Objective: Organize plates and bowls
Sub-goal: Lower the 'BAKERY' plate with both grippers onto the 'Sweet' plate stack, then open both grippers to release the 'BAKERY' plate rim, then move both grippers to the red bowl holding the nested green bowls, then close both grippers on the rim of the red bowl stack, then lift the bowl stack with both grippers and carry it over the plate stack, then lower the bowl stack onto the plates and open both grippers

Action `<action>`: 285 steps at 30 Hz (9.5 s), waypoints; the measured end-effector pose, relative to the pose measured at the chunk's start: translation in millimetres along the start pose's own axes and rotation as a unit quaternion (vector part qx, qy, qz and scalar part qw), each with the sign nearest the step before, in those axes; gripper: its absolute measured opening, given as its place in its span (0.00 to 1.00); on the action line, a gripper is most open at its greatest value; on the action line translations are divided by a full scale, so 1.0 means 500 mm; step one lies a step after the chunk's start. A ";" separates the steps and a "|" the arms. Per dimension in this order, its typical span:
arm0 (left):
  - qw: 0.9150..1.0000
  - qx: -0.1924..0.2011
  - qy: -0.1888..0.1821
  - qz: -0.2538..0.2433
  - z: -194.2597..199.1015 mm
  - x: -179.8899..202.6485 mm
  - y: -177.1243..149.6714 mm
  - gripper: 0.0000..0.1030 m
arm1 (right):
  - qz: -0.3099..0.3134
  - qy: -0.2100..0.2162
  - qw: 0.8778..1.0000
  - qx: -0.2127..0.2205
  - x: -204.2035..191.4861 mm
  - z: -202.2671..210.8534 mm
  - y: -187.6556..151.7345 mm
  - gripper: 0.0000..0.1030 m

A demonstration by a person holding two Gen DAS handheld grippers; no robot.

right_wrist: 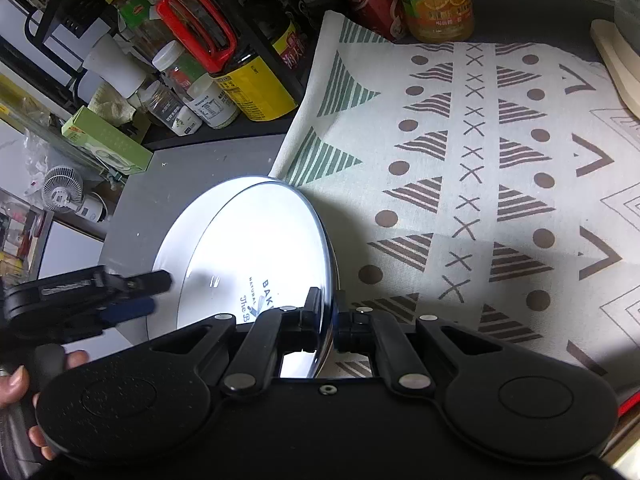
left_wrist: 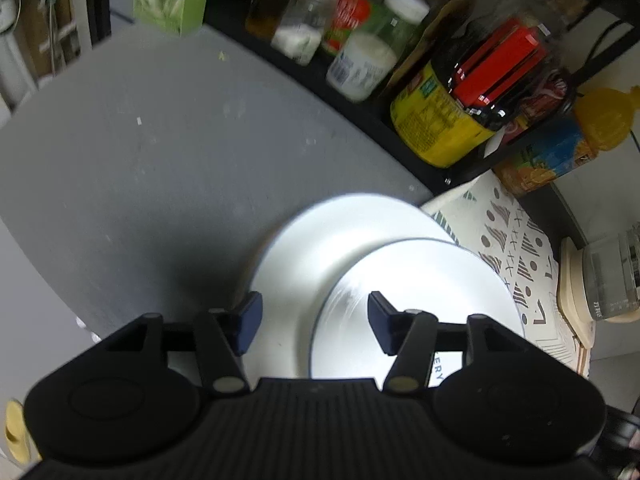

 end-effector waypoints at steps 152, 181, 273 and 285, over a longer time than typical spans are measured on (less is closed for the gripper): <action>0.910 -0.217 -0.125 -0.330 -0.093 0.493 -0.376 0.94 | -0.242 -0.079 0.963 0.085 0.439 0.302 -0.331 0.58; 0.937 -0.244 -0.089 -0.233 -0.142 0.453 -0.393 0.48 | -0.189 -0.016 0.982 0.024 0.451 0.236 -0.296 0.44; 0.971 -0.176 -0.107 -0.121 -0.044 0.009 0.089 0.37 | -0.106 0.000 0.994 -0.014 -0.070 -0.051 -0.041 0.40; 0.971 -0.177 -0.111 -0.119 -0.052 0.002 0.094 0.37 | -0.111 -0.005 0.994 -0.018 -0.073 -0.063 -0.044 0.40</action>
Point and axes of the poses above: each gripper's, at about its wrist camera, not at the fingertips, and z roughly against the way its jaws point, x to its right, y to its top, the point moved 4 cm from there along -z, roughly the way its jaws point
